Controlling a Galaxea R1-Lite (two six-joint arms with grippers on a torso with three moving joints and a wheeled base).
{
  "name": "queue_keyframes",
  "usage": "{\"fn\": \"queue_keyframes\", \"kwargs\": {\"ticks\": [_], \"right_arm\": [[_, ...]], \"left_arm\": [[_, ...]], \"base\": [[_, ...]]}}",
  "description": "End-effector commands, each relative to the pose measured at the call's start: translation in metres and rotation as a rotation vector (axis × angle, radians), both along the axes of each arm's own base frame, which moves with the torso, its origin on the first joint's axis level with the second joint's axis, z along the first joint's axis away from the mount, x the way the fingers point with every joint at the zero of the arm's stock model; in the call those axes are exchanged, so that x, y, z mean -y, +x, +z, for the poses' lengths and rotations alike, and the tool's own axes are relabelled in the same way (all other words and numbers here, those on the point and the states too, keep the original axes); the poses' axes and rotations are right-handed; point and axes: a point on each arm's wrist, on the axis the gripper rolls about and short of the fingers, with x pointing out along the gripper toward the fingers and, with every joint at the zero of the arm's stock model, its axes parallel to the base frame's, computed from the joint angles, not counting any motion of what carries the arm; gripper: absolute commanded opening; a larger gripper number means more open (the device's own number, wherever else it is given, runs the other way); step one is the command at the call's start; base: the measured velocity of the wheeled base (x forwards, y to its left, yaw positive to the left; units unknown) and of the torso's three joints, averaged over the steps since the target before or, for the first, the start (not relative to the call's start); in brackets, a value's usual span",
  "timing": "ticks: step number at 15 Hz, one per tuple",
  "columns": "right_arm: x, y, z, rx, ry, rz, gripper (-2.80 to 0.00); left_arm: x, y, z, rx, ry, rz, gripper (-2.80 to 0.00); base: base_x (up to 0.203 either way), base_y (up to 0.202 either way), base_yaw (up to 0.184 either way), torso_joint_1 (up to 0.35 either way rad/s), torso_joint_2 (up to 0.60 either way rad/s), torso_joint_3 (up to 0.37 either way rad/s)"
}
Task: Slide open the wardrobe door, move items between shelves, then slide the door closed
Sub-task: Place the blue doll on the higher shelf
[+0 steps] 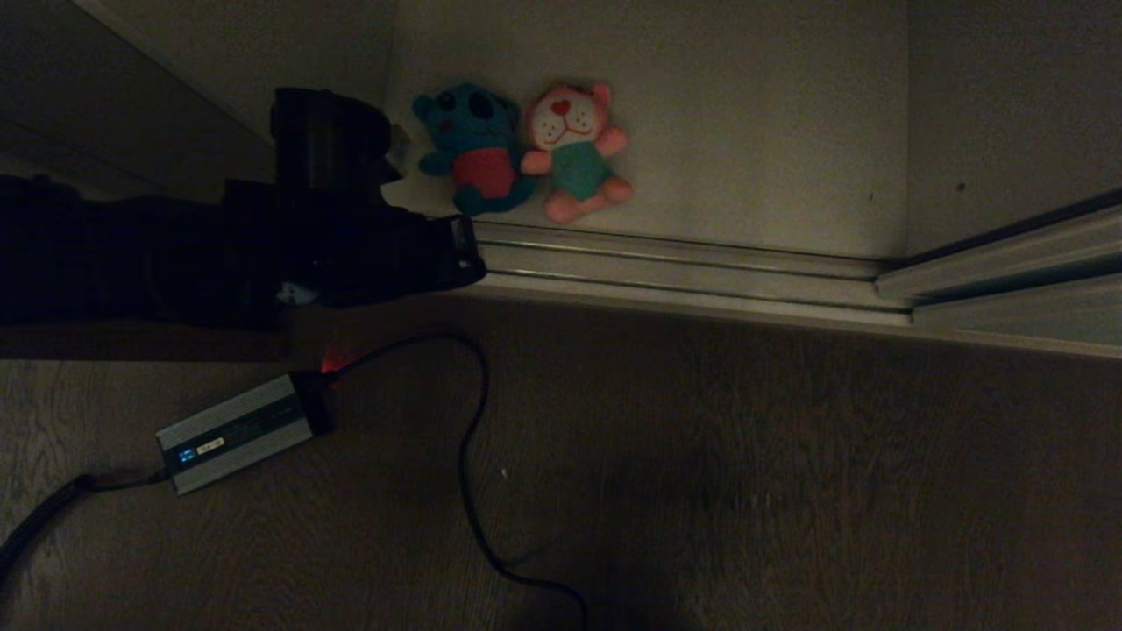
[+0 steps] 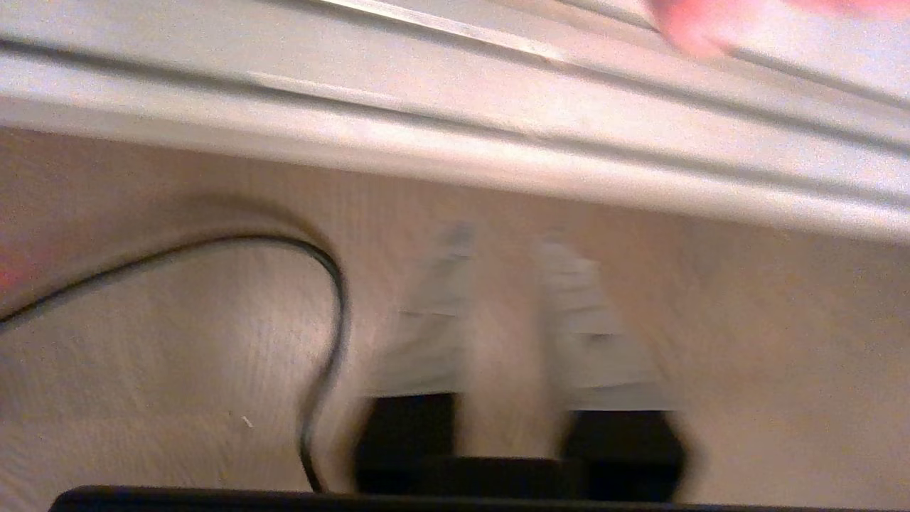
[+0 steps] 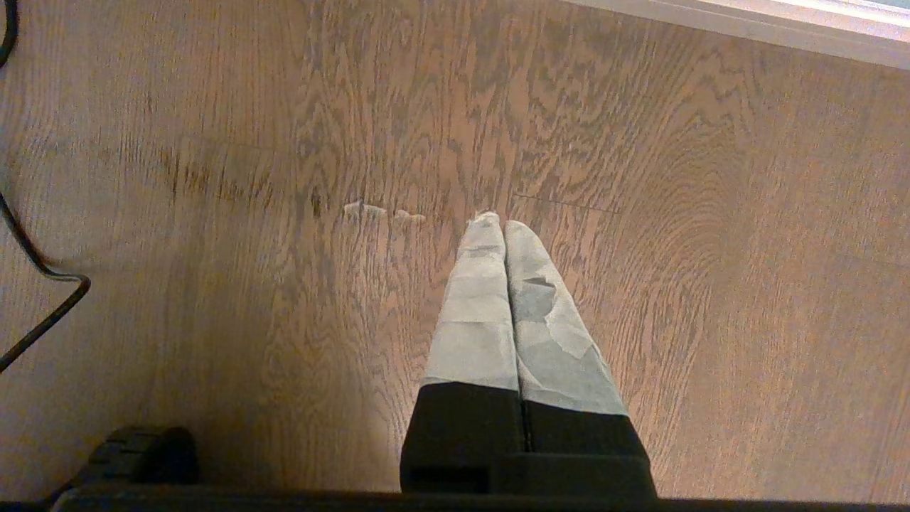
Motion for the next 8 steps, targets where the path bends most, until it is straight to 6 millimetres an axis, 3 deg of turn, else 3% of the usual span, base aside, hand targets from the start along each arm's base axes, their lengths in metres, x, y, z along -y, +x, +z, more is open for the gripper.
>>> {"fn": "queue_keyframes", "kwargs": {"ticks": [1, 5, 8], "right_arm": [[0.0, 0.0, -0.001, -0.002, 0.0, 0.0, -2.8], [0.0, 0.0, -0.001, -0.002, 0.0, 0.001, -2.8], [0.0, 0.0, -0.001, -0.002, 0.0, 0.0, -2.8]], "left_arm": [[0.005, 0.012, -0.004, -0.001, 0.002, 0.021, 0.0], [0.004, 0.017, 0.014, 0.076, -0.006, 0.126, 0.0], [0.008, 0.037, 0.012, 0.097, 0.001, 0.166, 0.0]], "base": [[0.0, 0.0, 0.0, 0.0, 0.0, 0.0], [0.0, 0.0, 0.0, 0.0, 0.0, 0.0], [0.0, 0.0, 0.0, 0.0, 0.0, 0.0]]}}
